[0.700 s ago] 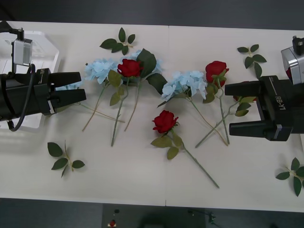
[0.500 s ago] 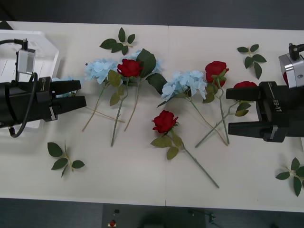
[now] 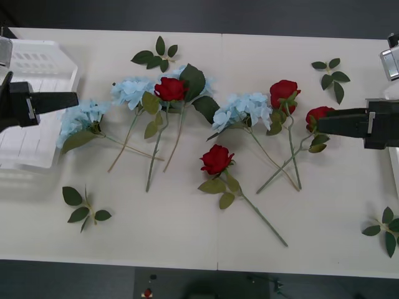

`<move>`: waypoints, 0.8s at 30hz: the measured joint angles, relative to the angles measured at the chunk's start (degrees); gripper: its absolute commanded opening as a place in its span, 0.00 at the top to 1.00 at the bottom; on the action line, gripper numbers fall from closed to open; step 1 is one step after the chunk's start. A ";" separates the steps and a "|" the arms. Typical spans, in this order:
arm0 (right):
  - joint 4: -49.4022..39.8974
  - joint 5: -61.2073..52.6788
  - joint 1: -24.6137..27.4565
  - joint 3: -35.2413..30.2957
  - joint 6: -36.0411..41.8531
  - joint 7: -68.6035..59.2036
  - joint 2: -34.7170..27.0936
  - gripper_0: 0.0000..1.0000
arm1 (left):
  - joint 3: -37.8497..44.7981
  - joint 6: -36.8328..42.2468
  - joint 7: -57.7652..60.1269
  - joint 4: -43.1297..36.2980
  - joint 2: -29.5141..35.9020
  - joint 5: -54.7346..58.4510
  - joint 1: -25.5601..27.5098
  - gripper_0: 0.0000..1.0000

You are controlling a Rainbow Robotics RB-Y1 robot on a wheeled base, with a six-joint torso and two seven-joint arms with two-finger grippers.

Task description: Put the red flowers into the right box and the blue flowers into the left box

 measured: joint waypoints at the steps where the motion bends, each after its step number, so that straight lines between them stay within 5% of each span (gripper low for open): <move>1: 0.97 0.63 -0.16 0.00 0.81 -3.03 -0.67 0.00 | -0.08 0.93 5.53 0.93 0.41 -2.72 -1.25 0.00; 7: 4.87 6.13 -0.31 0.00 3.83 -30.07 -1.75 0.00 | -5.03 2.10 28.84 3.26 0.57 -16.54 -9.55 0.00; 15: 5.37 30.53 -3.10 0.03 7.15 -65.17 2.42 0.00 | -11.01 2.10 58.85 3.19 -2.22 -38.41 -16.79 0.00; 24: 11.65 50.51 -13.66 9.33 8.17 -80.49 7.25 0.00 | -15.27 2.11 97.25 -1.74 -7.97 -63.48 -17.89 0.00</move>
